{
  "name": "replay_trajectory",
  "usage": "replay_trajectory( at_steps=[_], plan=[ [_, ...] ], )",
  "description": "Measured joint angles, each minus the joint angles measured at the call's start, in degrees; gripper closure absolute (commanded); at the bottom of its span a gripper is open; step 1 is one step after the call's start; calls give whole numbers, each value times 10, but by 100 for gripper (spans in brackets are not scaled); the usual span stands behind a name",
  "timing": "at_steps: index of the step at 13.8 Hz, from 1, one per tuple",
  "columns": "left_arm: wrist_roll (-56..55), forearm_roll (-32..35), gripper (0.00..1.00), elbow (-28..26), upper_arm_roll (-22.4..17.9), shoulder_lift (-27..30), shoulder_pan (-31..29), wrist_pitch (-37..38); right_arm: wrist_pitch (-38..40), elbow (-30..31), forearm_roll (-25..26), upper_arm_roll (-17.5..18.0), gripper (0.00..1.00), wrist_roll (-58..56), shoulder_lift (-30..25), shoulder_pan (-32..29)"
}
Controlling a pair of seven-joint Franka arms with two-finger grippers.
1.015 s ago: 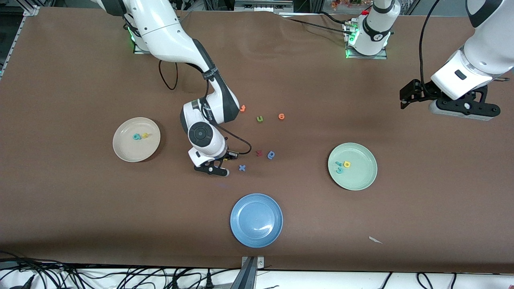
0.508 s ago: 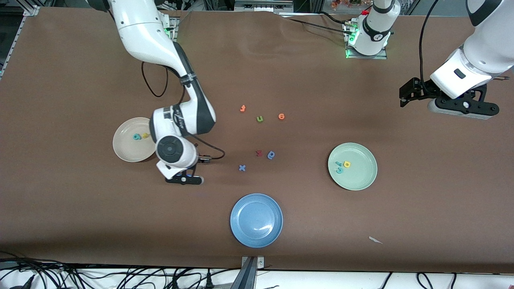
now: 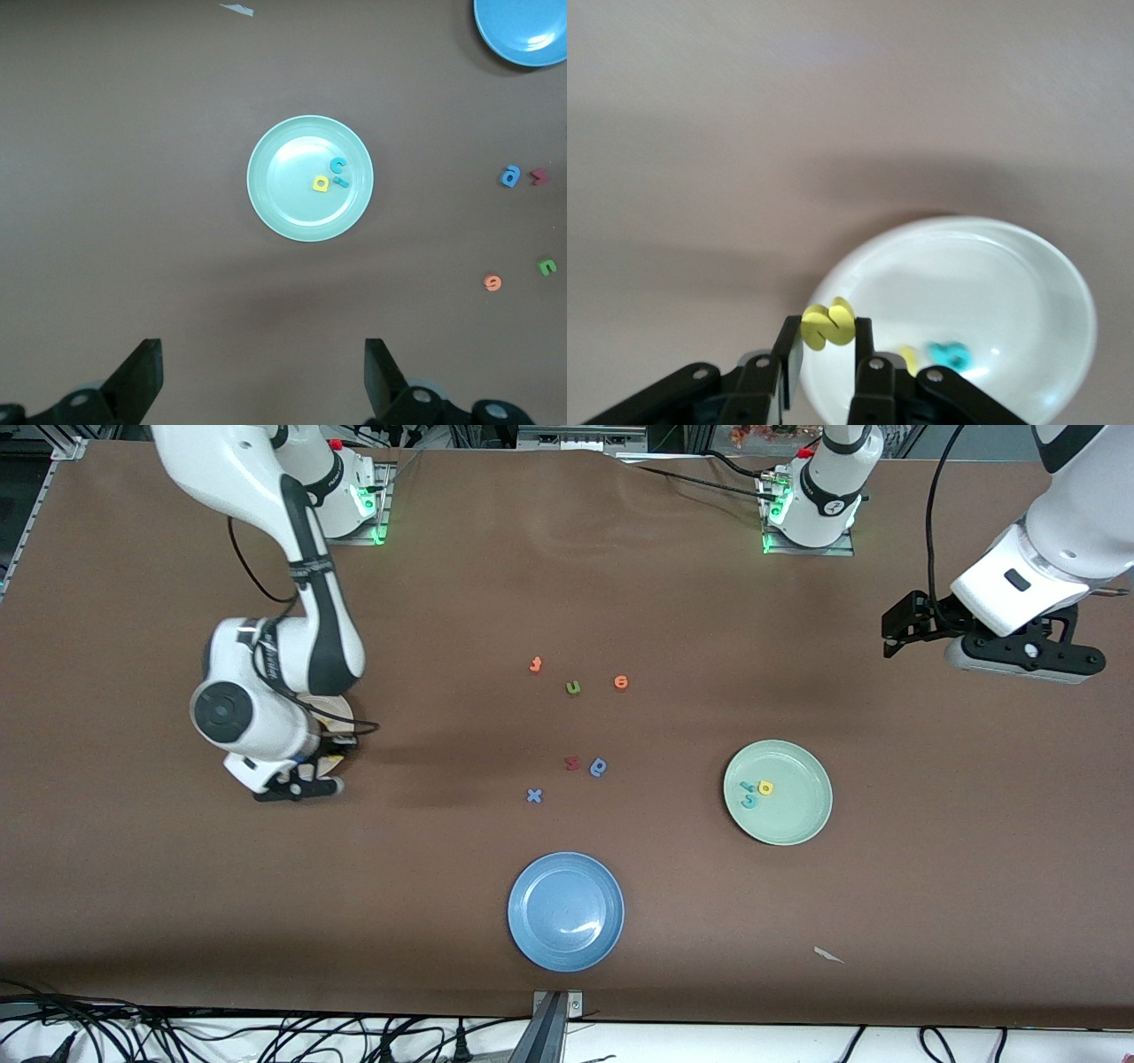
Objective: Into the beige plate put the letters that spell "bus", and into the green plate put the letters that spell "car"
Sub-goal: 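Carry the yellow 2 to the white plate and open the right gripper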
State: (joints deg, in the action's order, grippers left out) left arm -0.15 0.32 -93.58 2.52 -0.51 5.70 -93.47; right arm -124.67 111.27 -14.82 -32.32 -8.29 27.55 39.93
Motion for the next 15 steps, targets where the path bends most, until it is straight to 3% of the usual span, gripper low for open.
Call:
replay_trajectory(
  at_steps=[2, 3, 4, 5, 8, 12, 15],
  plan=[
    [0, 0, 0, 5, -2, 0, -6, 1, -46, 73, 2, -22, 82, -54, -35, 0],
    [0, 0, 0, 8, -2, -2, -9, 1, -71, 102, 2, -33, 74, -78, -48, 0],
    [0, 0, 0, 12, -2, -6, -10, 1, -98, 125, 2, -41, 23, -96, -57, 0],
    [0, 0, 0, 17, -2, -10, -12, 1, -119, 141, 2, -46, 0, -104, -61, 0],
    [0, 0, 0, 26, -2, -20, -12, 1, -124, 139, 2, -53, 0, -105, -64, 1],
    [0, 0, 0, 26, -2, -22, -13, 2, 15, 55, 2, -68, 0, -69, -67, 1],
    [0, 0, 0, 28, -1, -22, -13, 17, 53, 25, 2, -70, 0, -21, -71, 1]
  ],
)
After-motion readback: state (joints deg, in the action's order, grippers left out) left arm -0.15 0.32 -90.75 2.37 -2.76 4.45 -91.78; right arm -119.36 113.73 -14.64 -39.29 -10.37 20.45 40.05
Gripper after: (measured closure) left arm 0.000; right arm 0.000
